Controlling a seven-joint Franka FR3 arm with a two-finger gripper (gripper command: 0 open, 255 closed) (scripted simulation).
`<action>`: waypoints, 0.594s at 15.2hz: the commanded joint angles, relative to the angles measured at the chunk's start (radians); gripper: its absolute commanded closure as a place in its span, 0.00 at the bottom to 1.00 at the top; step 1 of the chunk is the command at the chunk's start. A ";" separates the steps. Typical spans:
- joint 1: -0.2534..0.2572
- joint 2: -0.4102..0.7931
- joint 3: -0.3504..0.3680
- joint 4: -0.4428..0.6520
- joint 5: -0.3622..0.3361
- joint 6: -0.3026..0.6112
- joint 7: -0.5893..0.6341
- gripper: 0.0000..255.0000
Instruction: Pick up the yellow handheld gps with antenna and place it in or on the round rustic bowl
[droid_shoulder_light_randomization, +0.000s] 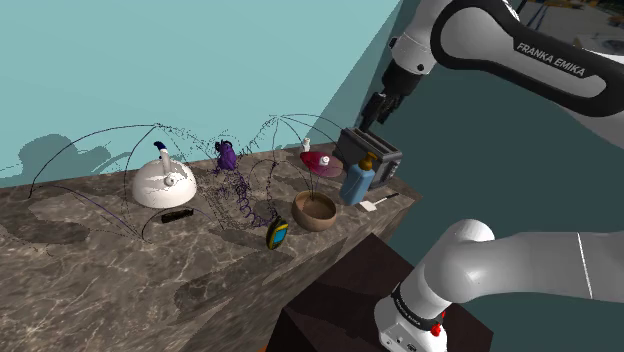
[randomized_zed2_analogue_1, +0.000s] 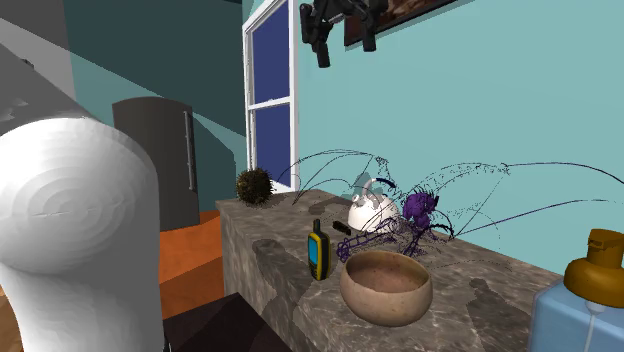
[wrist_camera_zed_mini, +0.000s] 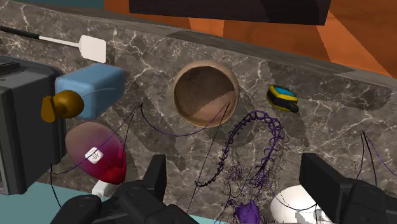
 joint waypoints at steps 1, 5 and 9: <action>0.000 0.000 0.000 0.000 0.000 0.000 0.000 0.00; 0.030 0.077 0.044 -0.045 -0.004 0.077 -0.007 0.00; 0.057 0.165 0.089 -0.080 -0.011 0.154 -0.010 0.00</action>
